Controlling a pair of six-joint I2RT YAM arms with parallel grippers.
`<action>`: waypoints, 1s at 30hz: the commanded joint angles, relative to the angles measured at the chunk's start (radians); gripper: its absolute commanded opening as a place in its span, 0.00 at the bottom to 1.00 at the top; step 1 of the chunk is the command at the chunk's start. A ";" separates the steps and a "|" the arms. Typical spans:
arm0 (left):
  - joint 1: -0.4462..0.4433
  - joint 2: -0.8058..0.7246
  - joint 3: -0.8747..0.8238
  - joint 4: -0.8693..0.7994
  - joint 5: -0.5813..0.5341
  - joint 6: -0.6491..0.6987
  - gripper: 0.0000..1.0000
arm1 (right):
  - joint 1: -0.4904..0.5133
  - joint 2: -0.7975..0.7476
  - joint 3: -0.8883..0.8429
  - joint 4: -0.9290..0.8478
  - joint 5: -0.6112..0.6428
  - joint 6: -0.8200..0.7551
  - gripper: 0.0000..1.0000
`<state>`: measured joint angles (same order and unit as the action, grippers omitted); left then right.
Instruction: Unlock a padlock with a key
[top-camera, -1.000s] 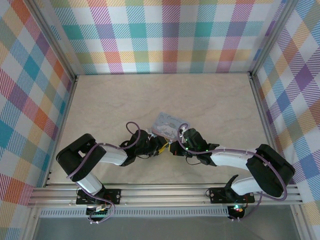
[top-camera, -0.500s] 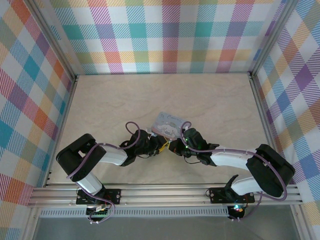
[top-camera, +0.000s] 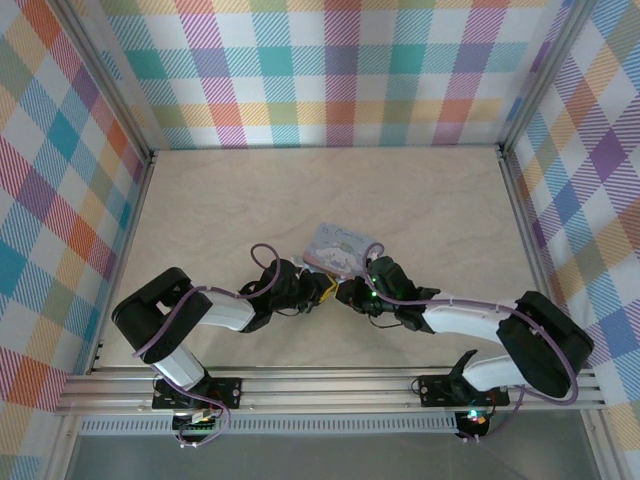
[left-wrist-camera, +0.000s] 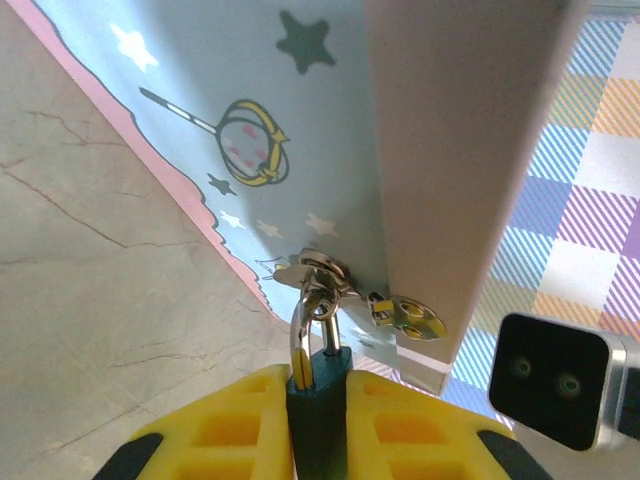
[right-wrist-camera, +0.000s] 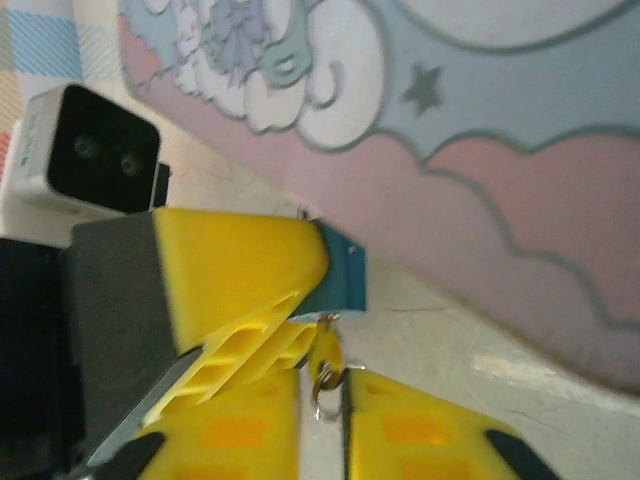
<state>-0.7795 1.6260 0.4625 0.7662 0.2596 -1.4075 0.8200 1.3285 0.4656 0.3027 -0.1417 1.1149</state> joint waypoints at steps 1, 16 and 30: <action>-0.020 -0.020 0.001 -0.026 -0.017 -0.009 0.03 | 0.007 -0.075 -0.013 -0.013 0.022 -0.065 0.25; -0.020 -0.036 0.018 -0.082 -0.010 -0.013 0.00 | 0.005 -0.411 0.038 -0.311 0.199 -0.819 0.67; -0.020 -0.036 0.038 -0.111 0.007 -0.061 0.00 | 0.054 -0.413 -0.010 -0.198 0.208 -1.582 0.71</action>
<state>-0.7841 1.6051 0.4767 0.7074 0.2508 -1.4479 0.8516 0.9081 0.4835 0.0395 0.0376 -0.2306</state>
